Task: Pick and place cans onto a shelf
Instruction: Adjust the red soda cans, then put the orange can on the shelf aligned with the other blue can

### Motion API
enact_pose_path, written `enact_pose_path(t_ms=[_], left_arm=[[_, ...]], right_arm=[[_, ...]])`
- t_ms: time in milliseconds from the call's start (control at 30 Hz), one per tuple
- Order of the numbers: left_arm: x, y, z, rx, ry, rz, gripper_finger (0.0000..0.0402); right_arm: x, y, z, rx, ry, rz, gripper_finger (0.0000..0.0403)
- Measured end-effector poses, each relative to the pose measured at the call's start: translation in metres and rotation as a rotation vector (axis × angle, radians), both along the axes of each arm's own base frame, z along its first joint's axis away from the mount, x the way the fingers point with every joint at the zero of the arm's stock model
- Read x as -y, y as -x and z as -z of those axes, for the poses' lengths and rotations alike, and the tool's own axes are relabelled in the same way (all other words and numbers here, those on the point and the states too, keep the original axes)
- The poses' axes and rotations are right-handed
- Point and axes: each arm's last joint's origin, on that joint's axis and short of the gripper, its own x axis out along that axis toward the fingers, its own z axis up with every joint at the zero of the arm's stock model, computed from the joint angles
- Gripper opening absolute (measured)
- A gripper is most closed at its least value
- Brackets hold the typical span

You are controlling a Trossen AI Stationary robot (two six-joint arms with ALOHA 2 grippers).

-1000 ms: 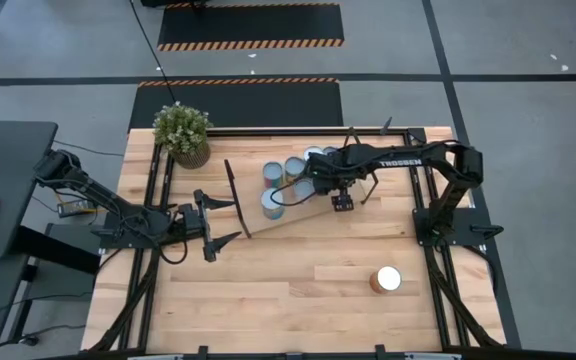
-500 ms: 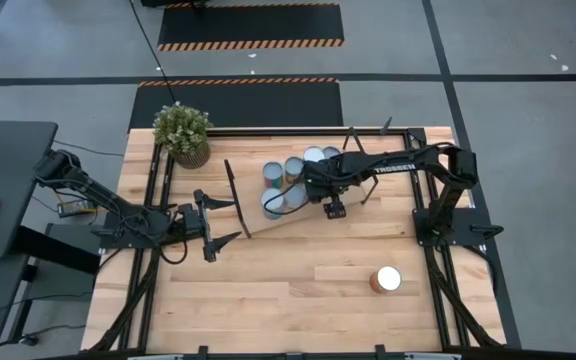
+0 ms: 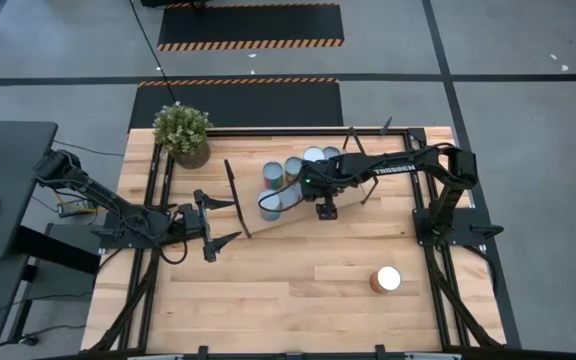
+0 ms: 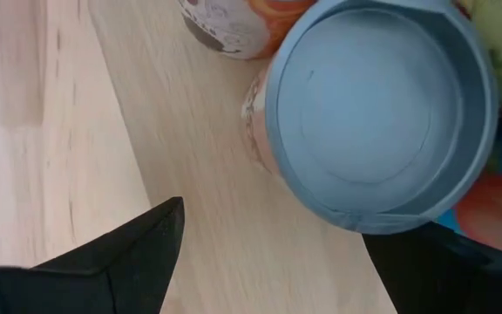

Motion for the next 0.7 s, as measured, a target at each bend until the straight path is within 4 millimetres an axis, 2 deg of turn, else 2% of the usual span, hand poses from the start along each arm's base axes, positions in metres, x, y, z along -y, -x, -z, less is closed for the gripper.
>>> enact_pose_path(t_ms=[467, 567, 700], left_arm=[[0.0, 0.0, 0.0, 0.0, 0.001, 0.0, 0.0389], [0.0, 0.0, 0.0, 0.001, 0.005, 0.0, 0.0389], [0.0, 0.0, 0.0, 0.001, 0.005, 0.0, 0.0389]], right_arm=[[-0.014, -0.003, -0.002, 0.002, 0.022, -0.005, 0.0349], [-0.016, -0.002, -0.015, -0.054, 0.09, 0.023, 0.0349], [-0.027, -0.01, -0.04, -0.022, 0.133, 0.024, 0.0349]])
